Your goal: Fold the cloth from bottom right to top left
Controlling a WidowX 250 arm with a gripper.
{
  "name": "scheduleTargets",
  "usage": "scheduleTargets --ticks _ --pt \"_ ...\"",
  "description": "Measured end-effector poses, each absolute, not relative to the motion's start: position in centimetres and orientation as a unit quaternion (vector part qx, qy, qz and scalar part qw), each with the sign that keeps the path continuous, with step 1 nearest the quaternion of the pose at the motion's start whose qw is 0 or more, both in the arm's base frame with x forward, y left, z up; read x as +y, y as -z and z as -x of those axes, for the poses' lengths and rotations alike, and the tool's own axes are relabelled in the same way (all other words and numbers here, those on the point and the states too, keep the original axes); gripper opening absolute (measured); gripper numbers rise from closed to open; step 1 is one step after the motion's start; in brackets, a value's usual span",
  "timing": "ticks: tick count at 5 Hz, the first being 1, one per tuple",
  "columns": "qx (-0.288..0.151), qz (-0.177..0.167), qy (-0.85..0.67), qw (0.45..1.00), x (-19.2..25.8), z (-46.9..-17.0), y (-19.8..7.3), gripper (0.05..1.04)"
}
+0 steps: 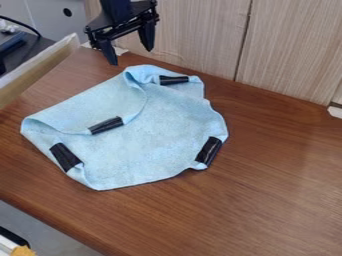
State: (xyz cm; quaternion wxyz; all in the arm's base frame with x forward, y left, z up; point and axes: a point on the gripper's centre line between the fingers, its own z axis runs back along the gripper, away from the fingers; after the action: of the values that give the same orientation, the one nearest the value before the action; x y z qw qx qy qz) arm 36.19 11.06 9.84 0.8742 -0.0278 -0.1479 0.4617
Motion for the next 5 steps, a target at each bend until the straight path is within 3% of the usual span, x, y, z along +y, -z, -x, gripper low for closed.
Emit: scheduleTargets --ticks 1,3,5 --pt "-0.129 0.026 -0.462 0.877 10.7 -35.9 -8.5 1.0" --pt "-0.07 0.027 -0.39 0.918 3.6 -33.8 -5.1 1.0" --pt "-0.049 0.046 -0.319 0.945 -2.8 -30.8 -3.1 1.0"
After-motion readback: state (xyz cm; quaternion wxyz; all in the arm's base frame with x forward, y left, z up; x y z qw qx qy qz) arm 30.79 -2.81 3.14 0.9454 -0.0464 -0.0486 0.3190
